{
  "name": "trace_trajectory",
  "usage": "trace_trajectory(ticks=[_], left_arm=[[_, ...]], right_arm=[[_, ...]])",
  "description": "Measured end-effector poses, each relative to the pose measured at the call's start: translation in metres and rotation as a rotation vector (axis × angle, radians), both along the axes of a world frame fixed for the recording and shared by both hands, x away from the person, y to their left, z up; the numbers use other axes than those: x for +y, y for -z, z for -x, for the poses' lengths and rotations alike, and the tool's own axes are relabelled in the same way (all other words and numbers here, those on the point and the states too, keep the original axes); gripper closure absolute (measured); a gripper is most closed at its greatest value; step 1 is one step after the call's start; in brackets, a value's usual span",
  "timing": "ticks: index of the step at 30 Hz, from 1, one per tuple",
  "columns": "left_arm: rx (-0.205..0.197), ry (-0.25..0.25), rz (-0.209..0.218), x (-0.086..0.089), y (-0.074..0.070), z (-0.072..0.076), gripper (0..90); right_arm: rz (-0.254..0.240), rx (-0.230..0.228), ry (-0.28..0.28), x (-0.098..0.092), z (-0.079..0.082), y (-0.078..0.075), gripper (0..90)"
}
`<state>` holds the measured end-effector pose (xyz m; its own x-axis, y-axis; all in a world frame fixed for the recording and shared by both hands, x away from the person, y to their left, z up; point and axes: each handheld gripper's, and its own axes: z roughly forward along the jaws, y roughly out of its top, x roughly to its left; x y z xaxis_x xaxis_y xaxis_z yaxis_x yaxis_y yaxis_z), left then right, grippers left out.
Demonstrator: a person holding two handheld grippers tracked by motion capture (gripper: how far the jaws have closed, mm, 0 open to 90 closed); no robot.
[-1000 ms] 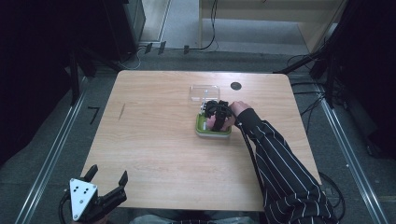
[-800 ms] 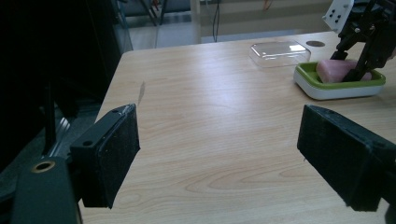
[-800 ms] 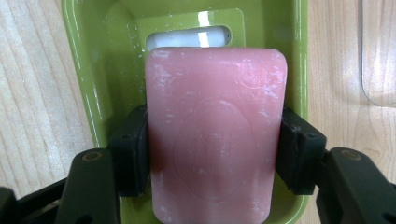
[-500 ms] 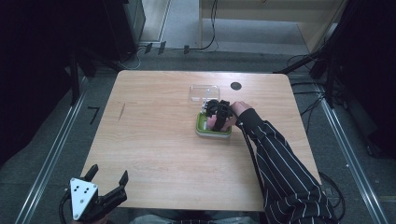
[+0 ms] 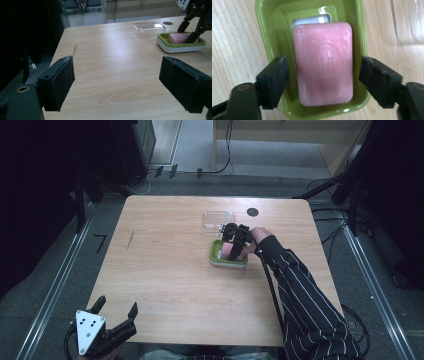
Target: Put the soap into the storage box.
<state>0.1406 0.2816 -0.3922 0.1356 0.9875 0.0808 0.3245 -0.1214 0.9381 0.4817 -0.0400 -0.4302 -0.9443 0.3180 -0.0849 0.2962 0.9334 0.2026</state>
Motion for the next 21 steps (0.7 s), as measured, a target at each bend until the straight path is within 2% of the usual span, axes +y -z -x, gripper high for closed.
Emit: trace_trajectory(ticks=[4,13,19,21], left_arm=[[-0.002,0.003,0.002,-0.001,0.0,-0.001,13.3],[-0.002,0.016,0.0,-0.002,0.0,-0.004,13.4],[-0.004,0.022,0.003,-0.003,0.0,-0.005,13.4],[-0.002,0.025,0.002,-0.004,0.0,-0.006,13.3]], right_arm=[[-0.013,0.01,0.037,-0.002,0.004,-0.006,14.5],[-0.014,0.039,0.109,-0.013,0.015,-0.012,10.0],[0.004,0.033,0.164,-0.022,0.025,-0.014,7.3],[-0.006,0.029,0.192,-0.025,0.028,-0.014,7.2]])
